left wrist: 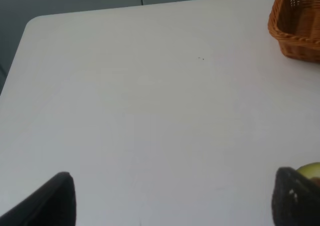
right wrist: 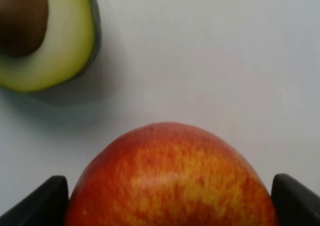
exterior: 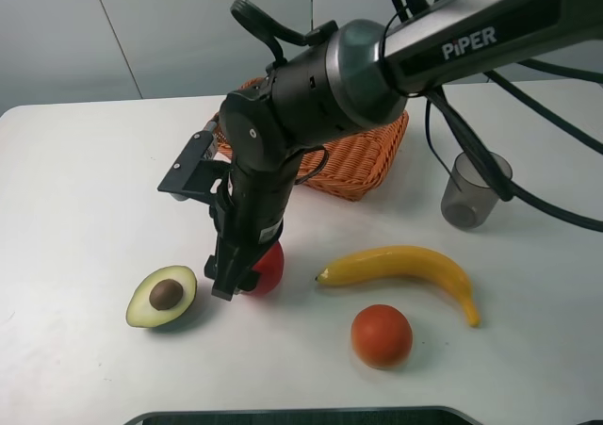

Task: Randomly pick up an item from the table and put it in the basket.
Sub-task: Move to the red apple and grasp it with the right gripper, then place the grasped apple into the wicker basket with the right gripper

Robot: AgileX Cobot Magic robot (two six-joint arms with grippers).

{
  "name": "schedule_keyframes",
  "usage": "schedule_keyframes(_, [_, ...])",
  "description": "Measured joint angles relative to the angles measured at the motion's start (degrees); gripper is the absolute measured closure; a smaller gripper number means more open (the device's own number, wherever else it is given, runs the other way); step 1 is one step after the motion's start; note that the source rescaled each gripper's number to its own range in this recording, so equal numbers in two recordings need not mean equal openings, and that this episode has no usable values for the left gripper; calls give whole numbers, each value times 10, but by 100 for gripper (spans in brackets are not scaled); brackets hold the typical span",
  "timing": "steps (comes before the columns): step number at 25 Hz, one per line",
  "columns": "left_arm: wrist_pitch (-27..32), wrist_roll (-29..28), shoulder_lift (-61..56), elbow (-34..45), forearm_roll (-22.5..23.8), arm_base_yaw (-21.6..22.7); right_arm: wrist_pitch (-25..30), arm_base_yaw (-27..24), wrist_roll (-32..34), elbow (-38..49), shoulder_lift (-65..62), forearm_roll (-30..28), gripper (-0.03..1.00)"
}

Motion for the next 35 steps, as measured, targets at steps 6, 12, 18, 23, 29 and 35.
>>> schedule_keyframes(6, [0, 0, 0, 0, 0, 0, -1, 0, 0, 0, 0, -2, 90])
schedule_keyframes(12, [0, 0, 1, 0, 0, 0, -1, 0, 0, 0, 0, -3, 90])
schedule_keyframes(18, [0, 0, 1, 0, 0, 0, -1, 0, 0, 0, 0, -3, 90])
schedule_keyframes(23, [0, 0, 1, 0, 0, 0, -1, 0, 0, 0, -1, -3, 90])
schedule_keyframes(29, [0, 0, 1, 0, 0, 0, 17, 0, 0, 0, -50, 7, 90])
schedule_keyframes(35, [0, 0, 1, 0, 0, 0, 35, -32, 51, 0, -104, 32, 90])
